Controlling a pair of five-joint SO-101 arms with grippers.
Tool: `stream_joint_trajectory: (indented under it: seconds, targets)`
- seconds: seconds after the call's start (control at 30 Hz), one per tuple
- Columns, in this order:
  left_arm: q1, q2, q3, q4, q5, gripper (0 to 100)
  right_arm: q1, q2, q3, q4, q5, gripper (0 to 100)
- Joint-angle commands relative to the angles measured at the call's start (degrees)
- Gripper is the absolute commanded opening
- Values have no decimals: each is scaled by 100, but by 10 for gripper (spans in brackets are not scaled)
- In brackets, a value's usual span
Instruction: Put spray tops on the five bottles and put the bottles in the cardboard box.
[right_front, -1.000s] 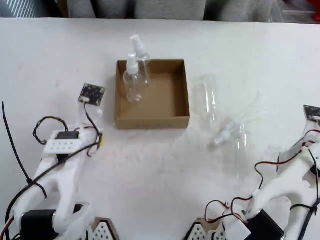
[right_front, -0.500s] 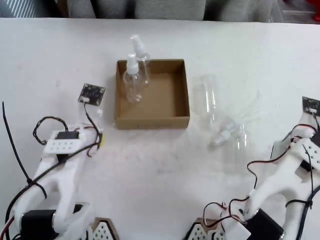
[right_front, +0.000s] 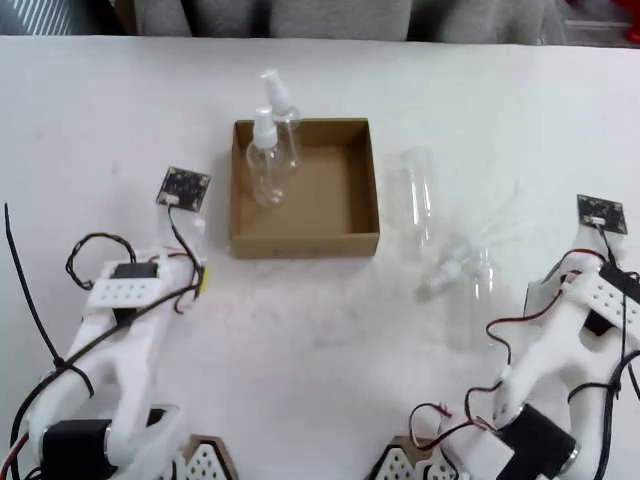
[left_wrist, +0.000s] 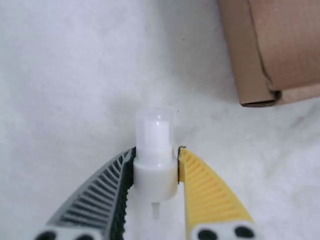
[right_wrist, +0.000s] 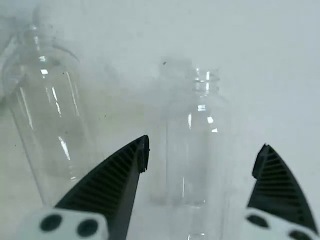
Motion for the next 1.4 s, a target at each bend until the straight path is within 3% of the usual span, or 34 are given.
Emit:
stream_joint_trajectory:
  seconds: [0.0,0.6,0.8,0.97,1.07,1.23,1.37]
  targets:
    - [-66,-215,-18,-114,-9,20,-40,242,-387,-13,-62,304]
    - [-66,-215,-18,-114,-18,20,57,2501,-1785,4,53,303]
    - [-66,-215,-18,-132,-18,20,57,2633,-1802,4,316,191]
    - [-66,-215,-26,-132,-18,20,57,2633,-1811,4,316,183]
    - [-66,-215,-26,-132,-18,20,48,2633,-1916,66,316,209]
    - [-66,-215,-26,-132,-18,20,57,2642,-2435,664,325,337]
    - [-66,-215,-26,-132,-18,20,57,2642,-2840,1323,615,328]
